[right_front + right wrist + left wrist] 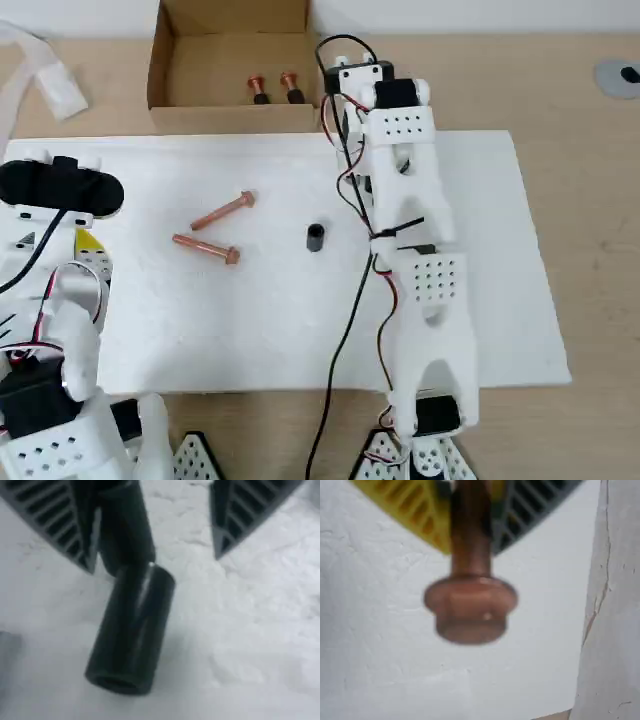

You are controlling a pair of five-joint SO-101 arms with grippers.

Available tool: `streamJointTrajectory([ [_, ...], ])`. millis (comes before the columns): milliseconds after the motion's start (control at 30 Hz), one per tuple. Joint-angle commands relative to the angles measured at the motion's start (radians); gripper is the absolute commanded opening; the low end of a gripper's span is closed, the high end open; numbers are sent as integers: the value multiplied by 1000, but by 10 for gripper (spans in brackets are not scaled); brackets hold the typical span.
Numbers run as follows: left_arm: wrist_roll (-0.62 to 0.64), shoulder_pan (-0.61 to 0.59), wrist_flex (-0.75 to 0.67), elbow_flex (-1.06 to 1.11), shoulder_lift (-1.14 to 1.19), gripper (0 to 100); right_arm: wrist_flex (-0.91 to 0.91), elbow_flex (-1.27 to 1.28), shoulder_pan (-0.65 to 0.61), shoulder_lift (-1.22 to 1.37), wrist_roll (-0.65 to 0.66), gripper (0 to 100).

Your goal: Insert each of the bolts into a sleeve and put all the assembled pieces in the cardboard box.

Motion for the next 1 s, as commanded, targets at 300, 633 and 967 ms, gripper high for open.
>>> streamJointTrajectory([
  [300, 3, 5, 0, -12, -12, 9, -17, 1, 22, 117, 8, 166],
  [633, 3, 5, 0, -14, -12, 9, 32, 7, 13, 124, 6, 164],
  [967, 3, 5, 0, -12, -12, 9, 25, 1, 12, 124, 8, 164],
])
